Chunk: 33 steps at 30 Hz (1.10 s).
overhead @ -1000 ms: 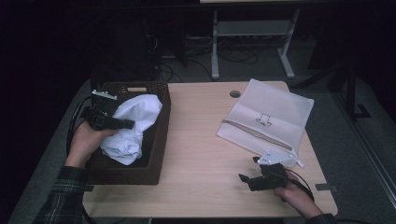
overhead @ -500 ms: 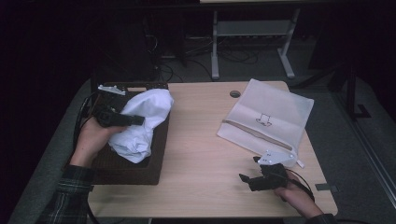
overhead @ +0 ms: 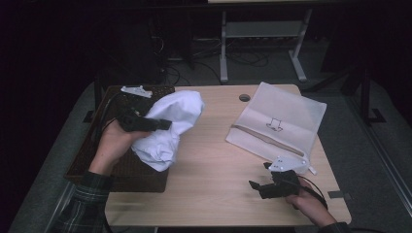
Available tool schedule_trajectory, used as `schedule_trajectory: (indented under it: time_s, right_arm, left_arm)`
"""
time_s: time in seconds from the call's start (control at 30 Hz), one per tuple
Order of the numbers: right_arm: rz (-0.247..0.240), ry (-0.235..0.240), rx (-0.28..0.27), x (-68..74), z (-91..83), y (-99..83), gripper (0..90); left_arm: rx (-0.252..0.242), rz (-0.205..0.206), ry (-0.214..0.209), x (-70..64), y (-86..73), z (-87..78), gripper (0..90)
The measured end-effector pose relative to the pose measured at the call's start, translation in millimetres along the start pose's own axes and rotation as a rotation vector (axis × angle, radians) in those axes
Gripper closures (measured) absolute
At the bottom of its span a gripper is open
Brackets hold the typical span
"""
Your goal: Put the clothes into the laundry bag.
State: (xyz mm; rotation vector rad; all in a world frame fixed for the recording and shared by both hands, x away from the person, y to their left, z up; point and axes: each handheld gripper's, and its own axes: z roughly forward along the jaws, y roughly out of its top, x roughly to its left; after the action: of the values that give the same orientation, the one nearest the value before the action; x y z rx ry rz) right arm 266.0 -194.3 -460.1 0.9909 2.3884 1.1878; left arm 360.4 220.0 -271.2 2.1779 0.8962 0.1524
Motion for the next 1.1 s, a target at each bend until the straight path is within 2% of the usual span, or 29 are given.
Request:
schedule_trajectory:
  time_s: [0.3, 0.43, 0.57, 0.83, 1.07, 1.1]
  right_arm:
    - [-0.002, -0.001, -0.006, -0.7, -2.0, 0.3, 13.6]
    - [-0.004, 0.0, -0.008, -1.0, -2.6, 0.5, 13.6]
    - [-0.006, 0.001, -0.01, -1.0, -3.0, 0.5, 13.6]
    - [-0.009, 0.002, -0.012, -1.7, -3.8, 0.2, 13.6]
    - [-0.012, 0.003, -0.011, -1.8, -3.6, 0.0, 13.6]
    - [-0.013, 0.003, -0.01, -1.7, -3.6, 0.0, 13.6]
  left_arm:
    - [0.016, 0.048, -0.066, -28.4, 8.8, 31.5, 63.8]
    - [0.025, 0.059, -0.087, -36.4, 8.5, 43.7, 63.8]
    - [0.052, 0.073, -0.111, -48.6, 5.3, 64.8, 63.8]
    - [0.102, 0.101, -0.113, -62.6, -0.9, 88.5, 63.8]
    - [0.133, 0.099, -0.11, -70.4, -12.3, 109.3, 63.8]
    - [0.15, 0.097, -0.104, -72.4, -17.7, 118.1, 63.8]
